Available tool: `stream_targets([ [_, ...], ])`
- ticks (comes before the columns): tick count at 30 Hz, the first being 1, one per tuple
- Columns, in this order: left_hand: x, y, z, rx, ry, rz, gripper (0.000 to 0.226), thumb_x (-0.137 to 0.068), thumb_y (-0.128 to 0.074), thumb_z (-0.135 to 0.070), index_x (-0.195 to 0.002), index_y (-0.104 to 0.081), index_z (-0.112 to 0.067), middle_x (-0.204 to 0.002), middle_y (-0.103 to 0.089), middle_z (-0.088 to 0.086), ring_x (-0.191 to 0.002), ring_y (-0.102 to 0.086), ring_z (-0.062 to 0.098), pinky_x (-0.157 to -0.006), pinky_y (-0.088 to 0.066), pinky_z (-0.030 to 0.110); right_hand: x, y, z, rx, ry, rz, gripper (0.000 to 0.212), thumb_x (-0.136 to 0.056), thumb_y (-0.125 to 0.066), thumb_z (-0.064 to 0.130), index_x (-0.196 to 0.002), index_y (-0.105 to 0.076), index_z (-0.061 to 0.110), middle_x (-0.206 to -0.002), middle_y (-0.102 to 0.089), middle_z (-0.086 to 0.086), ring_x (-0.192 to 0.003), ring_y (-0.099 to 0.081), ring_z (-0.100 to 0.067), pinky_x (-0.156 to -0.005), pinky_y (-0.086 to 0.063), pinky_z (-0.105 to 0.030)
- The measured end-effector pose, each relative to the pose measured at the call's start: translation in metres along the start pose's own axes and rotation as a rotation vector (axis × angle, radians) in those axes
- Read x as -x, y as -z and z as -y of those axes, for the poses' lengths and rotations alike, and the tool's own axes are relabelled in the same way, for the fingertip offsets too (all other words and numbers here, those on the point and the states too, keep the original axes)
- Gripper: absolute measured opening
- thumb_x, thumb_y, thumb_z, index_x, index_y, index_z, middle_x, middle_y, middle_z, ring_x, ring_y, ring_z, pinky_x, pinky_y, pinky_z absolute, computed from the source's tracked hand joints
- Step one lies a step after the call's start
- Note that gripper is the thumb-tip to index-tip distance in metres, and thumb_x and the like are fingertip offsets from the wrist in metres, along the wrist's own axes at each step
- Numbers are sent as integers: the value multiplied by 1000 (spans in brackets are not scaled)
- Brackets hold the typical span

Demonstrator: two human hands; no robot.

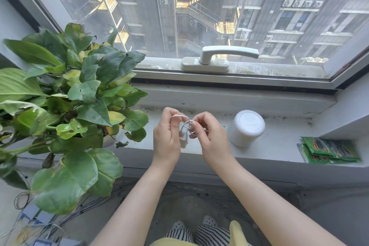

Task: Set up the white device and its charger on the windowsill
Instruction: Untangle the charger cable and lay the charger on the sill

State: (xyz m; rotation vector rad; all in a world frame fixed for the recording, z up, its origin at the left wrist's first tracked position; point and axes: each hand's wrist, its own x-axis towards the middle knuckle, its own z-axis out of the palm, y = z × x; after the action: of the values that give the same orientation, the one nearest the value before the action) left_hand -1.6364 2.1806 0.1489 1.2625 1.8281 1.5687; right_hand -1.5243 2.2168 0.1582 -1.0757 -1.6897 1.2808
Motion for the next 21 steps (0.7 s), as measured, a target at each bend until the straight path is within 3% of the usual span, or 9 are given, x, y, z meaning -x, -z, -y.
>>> stream_targets([
  [4, -5, -5, -9, 29, 32, -29, 36, -96, -28, -44, -82, -49, -19, -70, -63, -15, -58, -58, 7, -53, -45, 22, 1, -2, 17, -197, -31, -1, 12, -94, -51, 15, -82, -53, 15, -78, -61, -4, -68, -60, -14, -62, -51, -24],
  [8, -5, -7, -13, -118, 60, 32, 47, -93, -22, -55, -77, -50, -20, -48, -52, -4, -42, -57, 20, -45, -49, 42, 3, 1, 18, -128, -51, -36, 10, -88, -53, 15, -88, -55, 24, -83, -61, 11, -71, -61, -13, -63, -56, -38],
  [12, -5, -5, -15, -252, 27, 133, 45, -95, -21, -53, -78, -49, -22, -51, -58, 2, -39, -57, 11, -47, -47, 37, 6, 8, 20, 0, -22, -21, 4, -86, -63, 22, -87, -61, 26, -96, -63, 5, -84, -62, -8, -70, -51, -23],
  [15, -3, -1, -15, -304, 18, 199, 42, -95, -27, -53, -77, -48, -22, -47, -54, 3, -42, -58, 13, -49, -43, 33, 2, 16, 20, 54, -32, -95, 8, -85, -70, 25, -78, -69, 21, -99, -65, 8, -96, -62, -9, -83, -49, -27],
  [17, -3, 2, -14, -381, 14, 218, 39, -96, -33, -51, -75, -44, -21, -47, -52, 2, -48, -58, 19, -49, -40, 33, -1, 24, 24, 112, -21, -143, 10, -84, -72, 24, -75, -69, 28, -99, -66, 11, -101, -61, -11, -87, -46, -28],
  [19, -2, 5, -13, -501, -10, 220, 35, -96, -37, -48, -74, -41, -20, -49, -49, -1, -56, -54, 25, -49, -32, 32, -6, 34, 29, 120, -14, -137, 14, -85, -70, 19, -74, -67, 28, -87, -68, 11, -91, -64, -16, -83, -49, -31],
  [21, -2, 7, -13, -597, -53, 217, 32, -96, -39, -46, -75, -40, -21, -52, -43, -5, -59, -48, 24, -47, -25, 28, -9, 39, 37, 61, -58, -38, 13, -90, -63, 13, -78, -63, 16, -72, -68, 8, -79, -65, -25, -76, -51, -38],
])
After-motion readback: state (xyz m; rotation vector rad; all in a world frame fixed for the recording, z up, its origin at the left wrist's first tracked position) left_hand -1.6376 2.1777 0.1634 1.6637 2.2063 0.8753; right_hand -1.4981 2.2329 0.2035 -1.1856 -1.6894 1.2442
